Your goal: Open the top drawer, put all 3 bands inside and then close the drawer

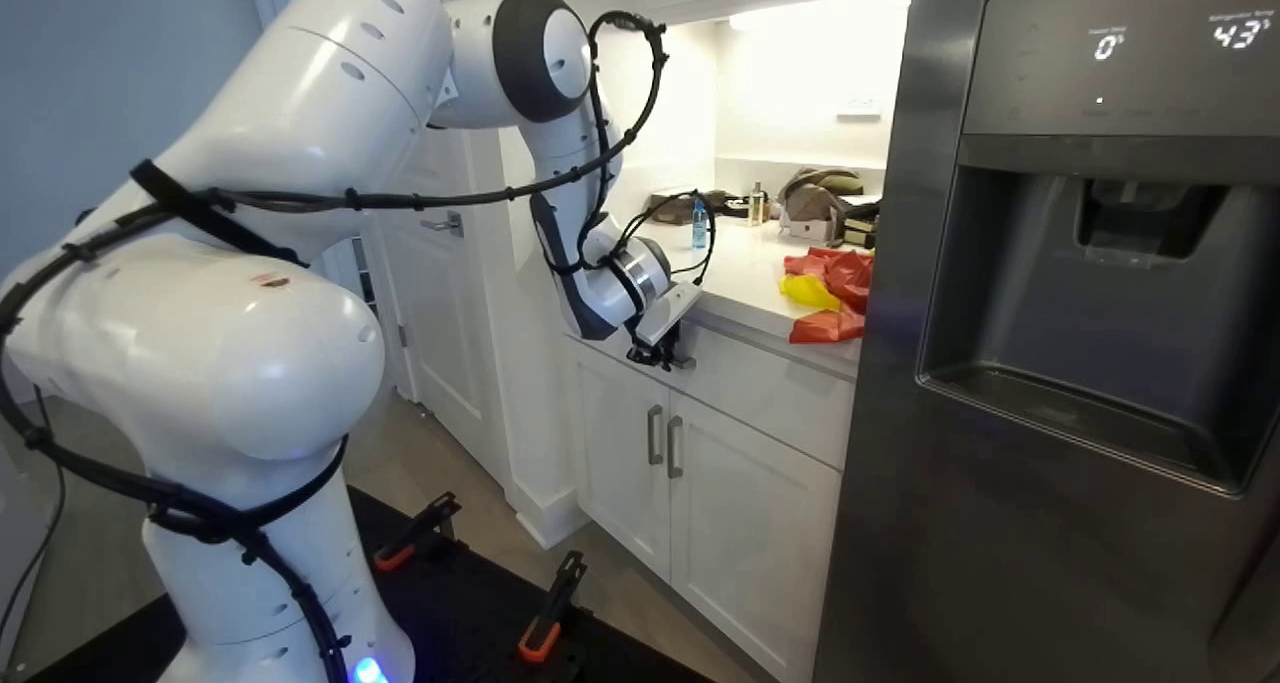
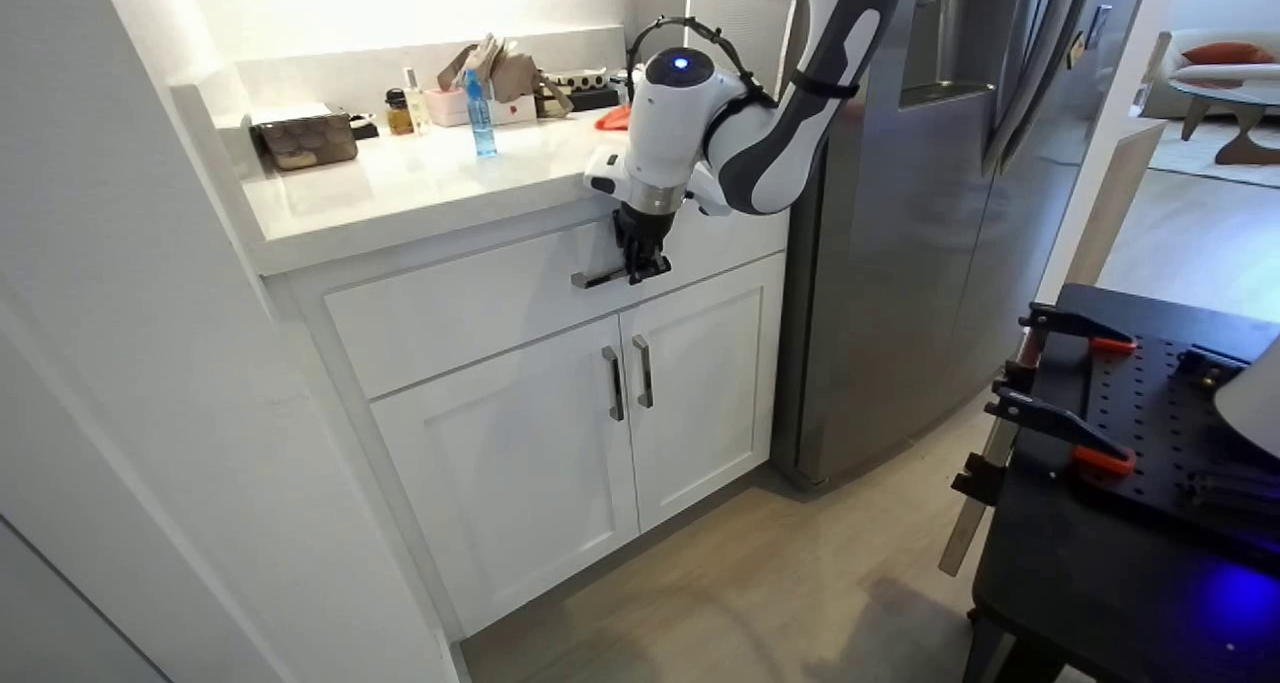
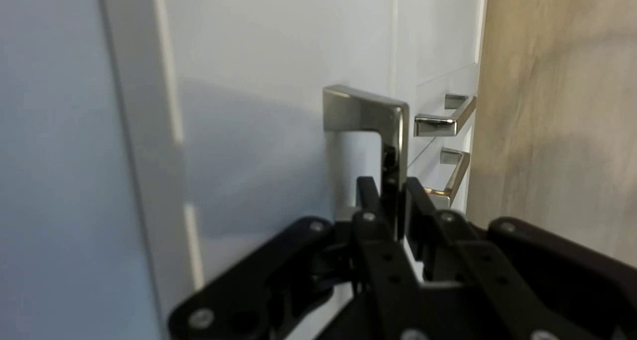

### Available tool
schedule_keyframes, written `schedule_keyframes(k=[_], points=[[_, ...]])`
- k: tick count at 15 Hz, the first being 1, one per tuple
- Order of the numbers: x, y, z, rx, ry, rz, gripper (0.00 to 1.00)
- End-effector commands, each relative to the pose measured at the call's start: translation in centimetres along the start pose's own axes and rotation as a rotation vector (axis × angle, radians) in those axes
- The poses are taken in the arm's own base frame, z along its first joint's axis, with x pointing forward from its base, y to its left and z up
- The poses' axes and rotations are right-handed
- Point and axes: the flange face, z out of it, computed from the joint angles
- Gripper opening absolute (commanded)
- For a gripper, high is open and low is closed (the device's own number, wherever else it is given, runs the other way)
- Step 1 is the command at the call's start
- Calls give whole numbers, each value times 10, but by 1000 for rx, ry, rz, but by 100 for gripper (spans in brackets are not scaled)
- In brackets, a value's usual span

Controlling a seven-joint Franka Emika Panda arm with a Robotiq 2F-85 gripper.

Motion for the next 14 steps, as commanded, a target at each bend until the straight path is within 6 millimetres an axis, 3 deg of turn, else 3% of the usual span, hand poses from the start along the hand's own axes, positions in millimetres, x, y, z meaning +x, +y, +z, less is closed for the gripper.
schedule_keyframes(k=[1,7,14], points=[[1,-23,-23,79,-21,-27,4],[-6,-47,-40,122,-22,-66,4],[-15,-56,-56,109,-15,-56,4]])
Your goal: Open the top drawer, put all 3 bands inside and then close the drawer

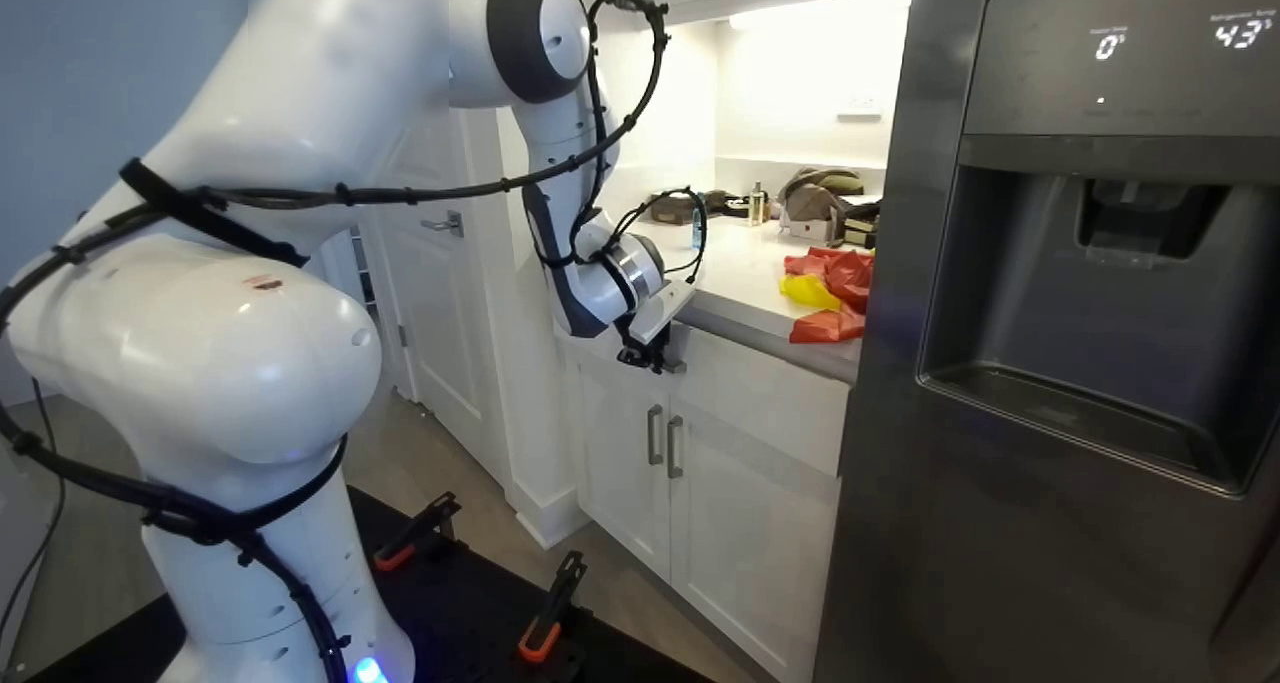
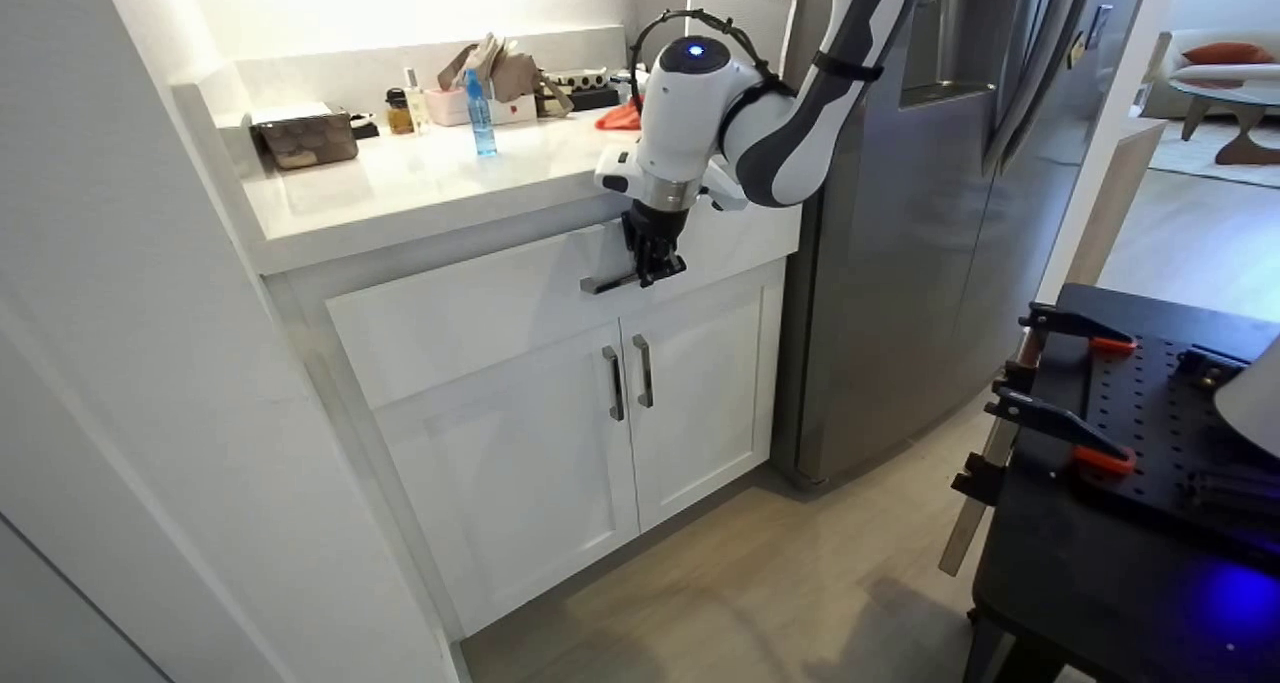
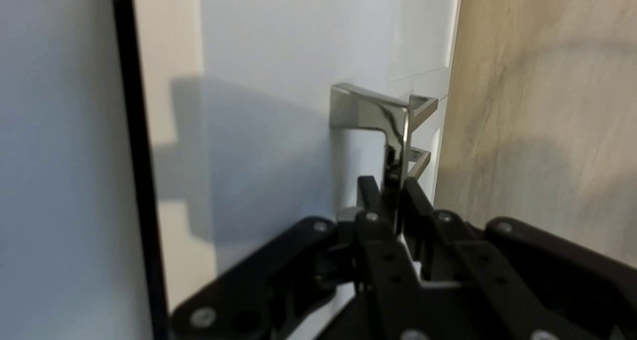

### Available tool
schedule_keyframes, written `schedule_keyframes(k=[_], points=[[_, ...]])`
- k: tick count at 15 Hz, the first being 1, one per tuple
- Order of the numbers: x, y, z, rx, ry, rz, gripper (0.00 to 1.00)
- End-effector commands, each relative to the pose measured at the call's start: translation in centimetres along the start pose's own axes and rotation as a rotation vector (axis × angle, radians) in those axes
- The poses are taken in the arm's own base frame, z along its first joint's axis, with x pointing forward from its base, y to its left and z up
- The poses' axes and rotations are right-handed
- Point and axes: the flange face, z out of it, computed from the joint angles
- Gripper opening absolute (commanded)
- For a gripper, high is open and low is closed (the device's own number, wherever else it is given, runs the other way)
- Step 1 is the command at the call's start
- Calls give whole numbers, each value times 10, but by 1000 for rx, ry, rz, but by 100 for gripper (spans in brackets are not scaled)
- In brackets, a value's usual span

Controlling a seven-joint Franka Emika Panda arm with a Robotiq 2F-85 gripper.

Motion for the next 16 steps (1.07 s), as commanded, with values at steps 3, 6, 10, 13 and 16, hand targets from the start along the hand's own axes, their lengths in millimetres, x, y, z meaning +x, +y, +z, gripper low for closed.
schedule_keyframes(k=[3,6,10,13,16], points=[[-10,-48,-38,66,-21,12,4],[-11,-67,-46,68,-24,12,4],[-11,-104,-67,77,-32,19,4],[-9,-132,-84,85,-45,34,4],[-10,-161,-103,103,-66,39,4]])
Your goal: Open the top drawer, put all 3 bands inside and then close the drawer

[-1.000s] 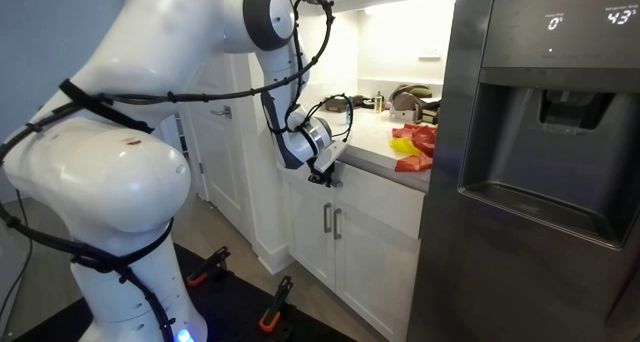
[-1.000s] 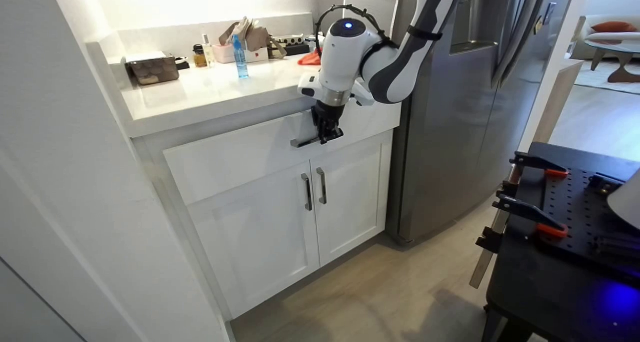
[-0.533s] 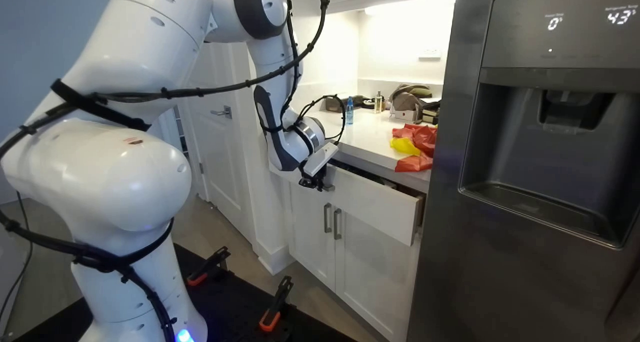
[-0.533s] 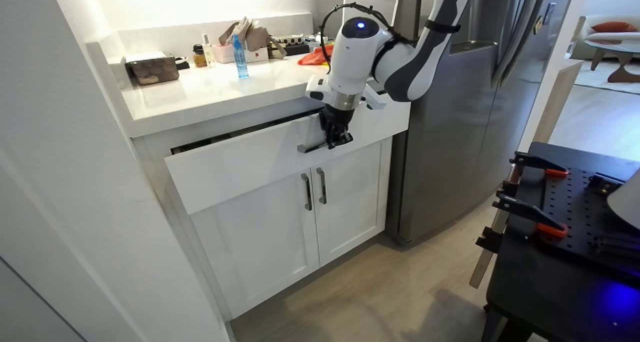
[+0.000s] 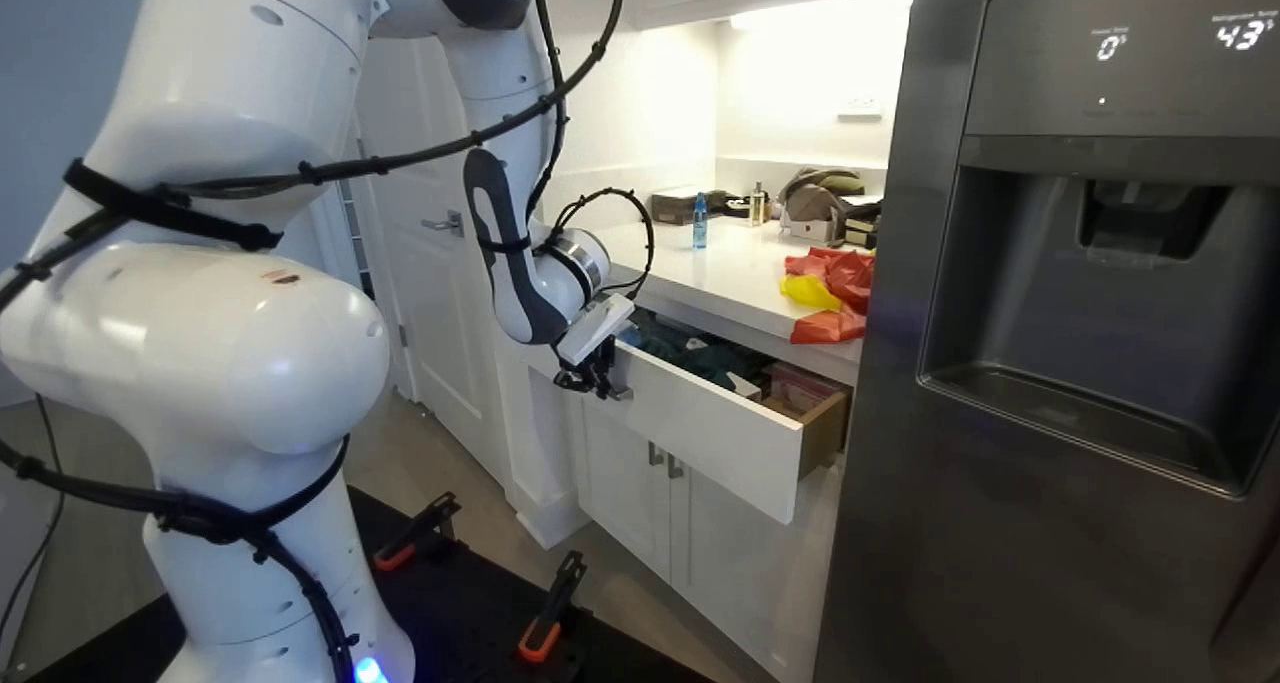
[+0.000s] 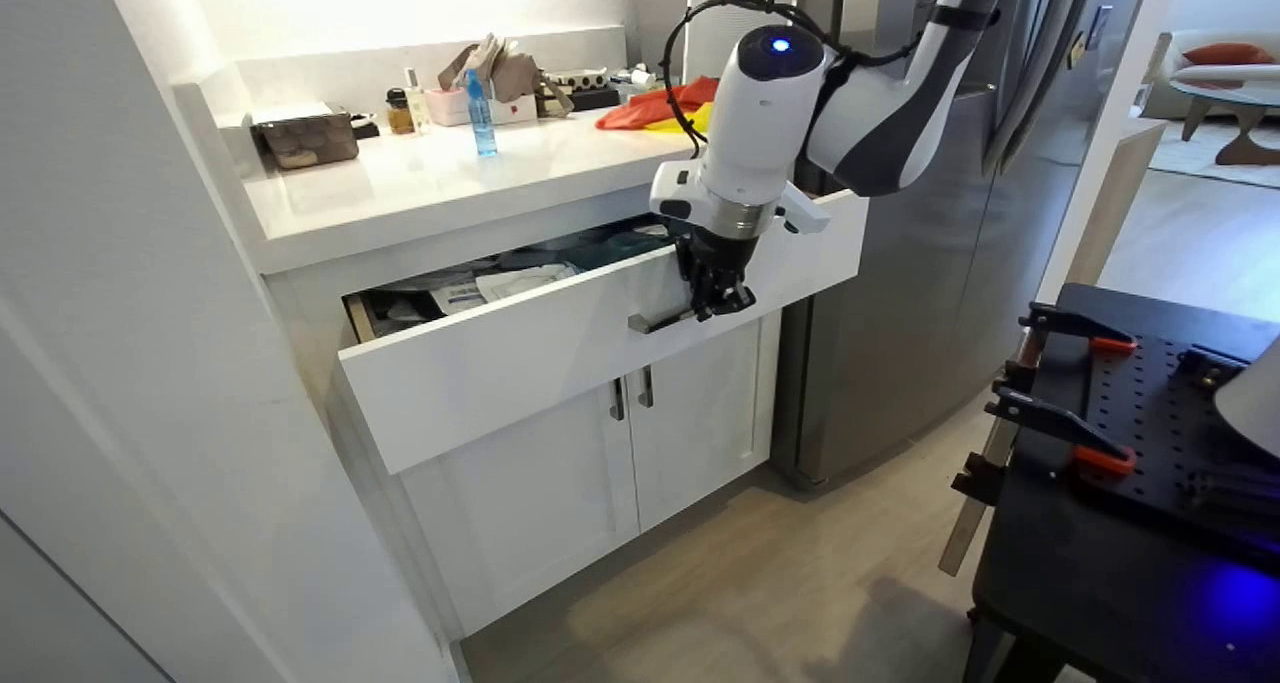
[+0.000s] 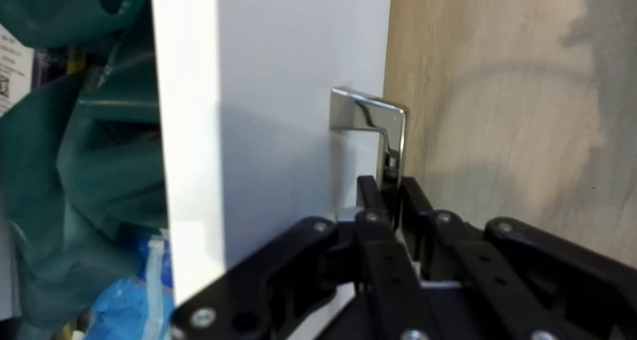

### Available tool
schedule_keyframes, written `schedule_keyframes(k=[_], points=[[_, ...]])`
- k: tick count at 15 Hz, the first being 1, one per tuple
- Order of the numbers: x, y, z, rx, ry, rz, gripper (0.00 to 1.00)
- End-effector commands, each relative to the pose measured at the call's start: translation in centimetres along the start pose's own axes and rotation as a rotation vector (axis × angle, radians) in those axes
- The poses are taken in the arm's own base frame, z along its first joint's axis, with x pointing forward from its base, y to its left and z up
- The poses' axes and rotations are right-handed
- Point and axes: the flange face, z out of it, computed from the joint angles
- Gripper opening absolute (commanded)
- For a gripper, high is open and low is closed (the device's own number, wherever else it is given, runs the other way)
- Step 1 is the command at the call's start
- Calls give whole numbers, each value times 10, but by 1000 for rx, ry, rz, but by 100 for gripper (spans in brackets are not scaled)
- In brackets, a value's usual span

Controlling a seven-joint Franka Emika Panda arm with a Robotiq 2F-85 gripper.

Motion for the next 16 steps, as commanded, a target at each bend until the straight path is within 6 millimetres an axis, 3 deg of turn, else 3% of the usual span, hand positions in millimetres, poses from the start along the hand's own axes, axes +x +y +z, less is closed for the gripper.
schedule_keyframes(k=[1,7,14,15,16], points=[[-21,-53,-42,67,-34,51,4],[-23,-86,-68,113,-28,76,4],[-41,-90,-80,160,-46,196,4],[-43,-89,-82,164,-48,209,36],[-45,-87,-84,167,-49,213,42]])
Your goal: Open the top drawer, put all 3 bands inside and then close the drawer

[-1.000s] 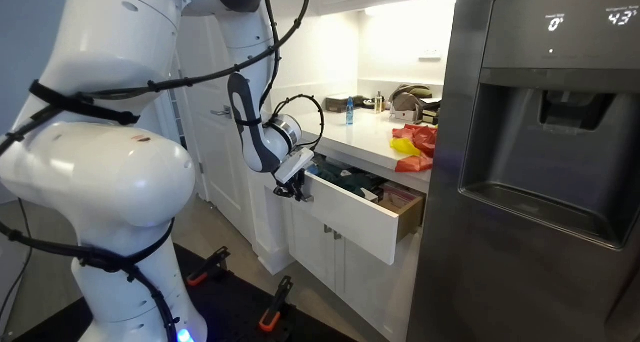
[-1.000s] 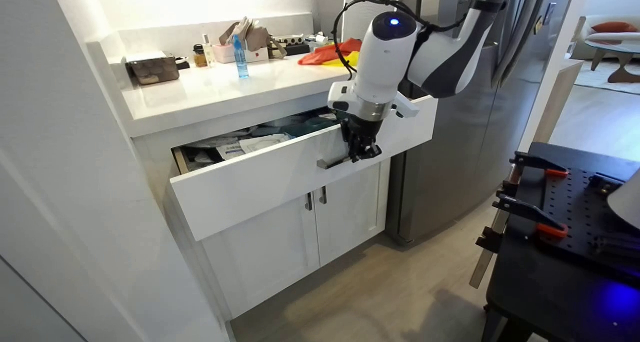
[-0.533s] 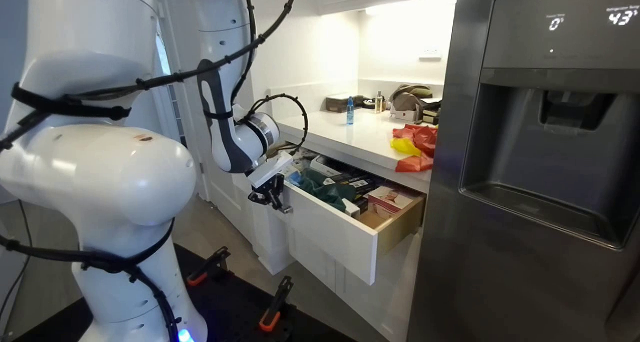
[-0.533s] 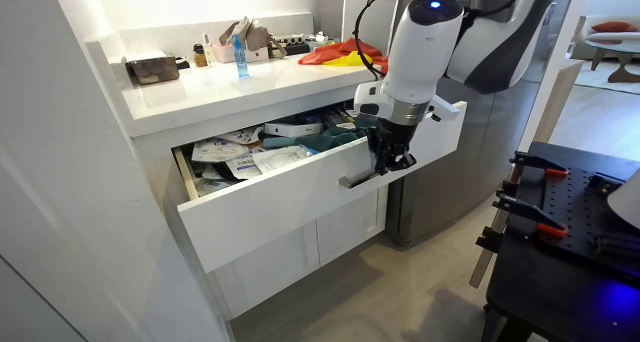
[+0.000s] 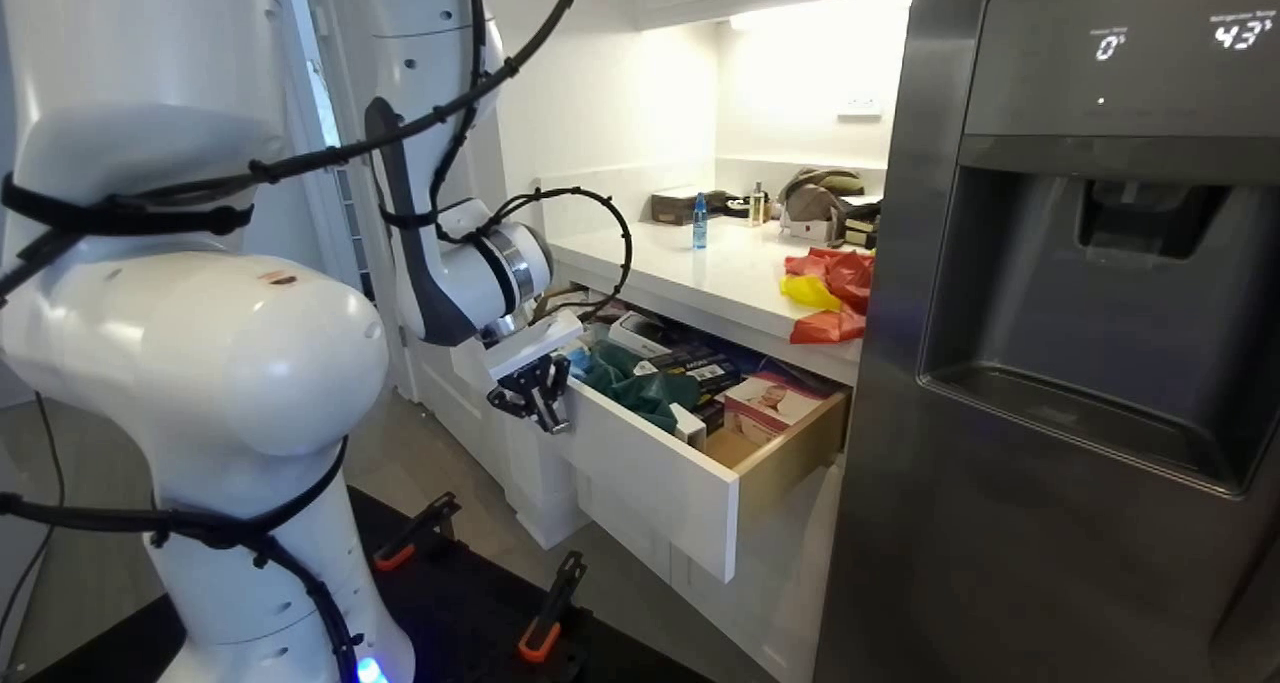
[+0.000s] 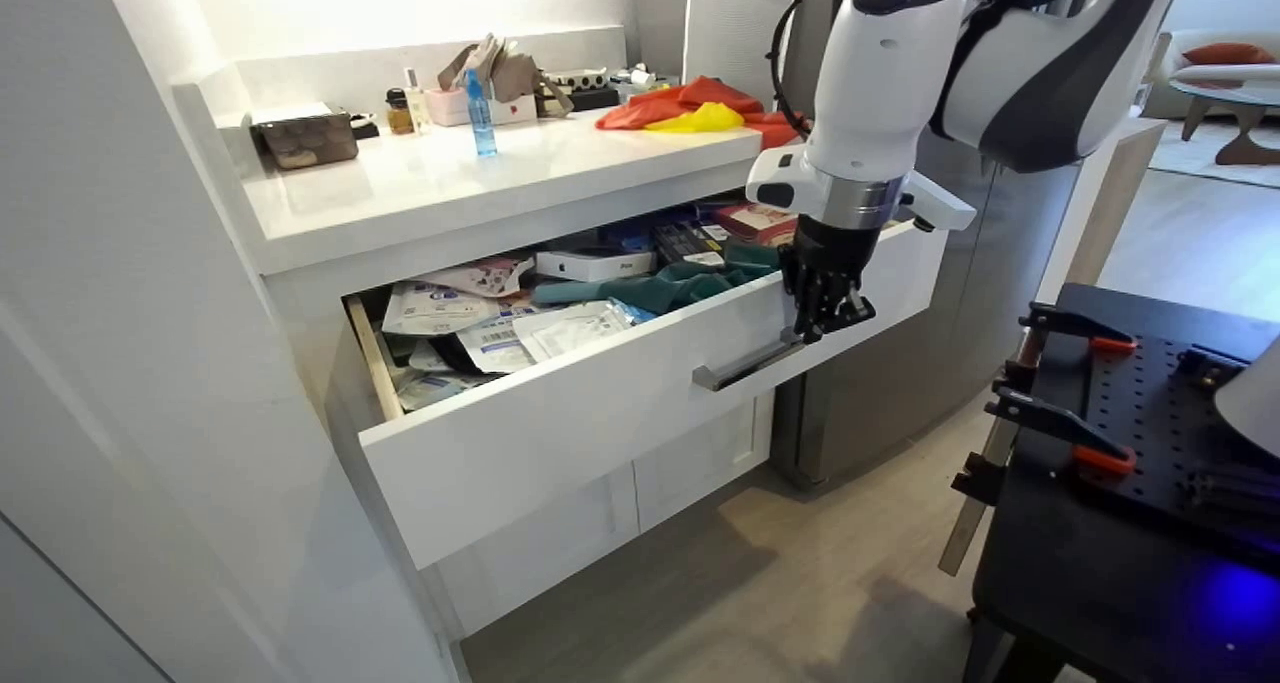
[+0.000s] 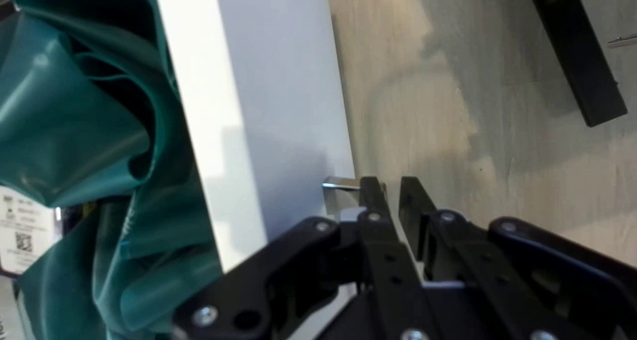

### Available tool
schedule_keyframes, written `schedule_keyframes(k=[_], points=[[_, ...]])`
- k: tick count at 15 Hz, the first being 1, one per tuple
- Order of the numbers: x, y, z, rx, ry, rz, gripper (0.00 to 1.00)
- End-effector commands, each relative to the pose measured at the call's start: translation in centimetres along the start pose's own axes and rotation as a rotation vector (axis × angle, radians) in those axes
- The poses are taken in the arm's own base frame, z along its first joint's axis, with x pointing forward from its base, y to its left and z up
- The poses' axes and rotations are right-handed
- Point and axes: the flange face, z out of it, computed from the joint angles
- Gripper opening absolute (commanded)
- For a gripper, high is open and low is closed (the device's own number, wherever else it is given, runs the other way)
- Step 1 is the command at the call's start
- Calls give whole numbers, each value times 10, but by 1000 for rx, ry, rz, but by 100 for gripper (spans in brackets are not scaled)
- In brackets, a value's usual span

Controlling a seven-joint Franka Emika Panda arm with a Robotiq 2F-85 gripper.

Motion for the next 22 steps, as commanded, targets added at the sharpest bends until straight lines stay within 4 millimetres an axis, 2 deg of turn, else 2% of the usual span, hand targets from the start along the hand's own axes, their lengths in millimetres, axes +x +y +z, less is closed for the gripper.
schedule_keyframes(k=[1,8,10,12,14,18,20,22], points=[[-11,5,-17,10,5,24,47],[-2,12,-54,135,1,39,99],[6,19,-75,187,-10,37,100],[9,30,-116,225,2,53,100],[6,52,-155,206,8,94,100],[-8,108,-235,95,46,187,100],[-17,140,-266,34,80,230,100],[-26,169,-285,-25,110,252,100]])
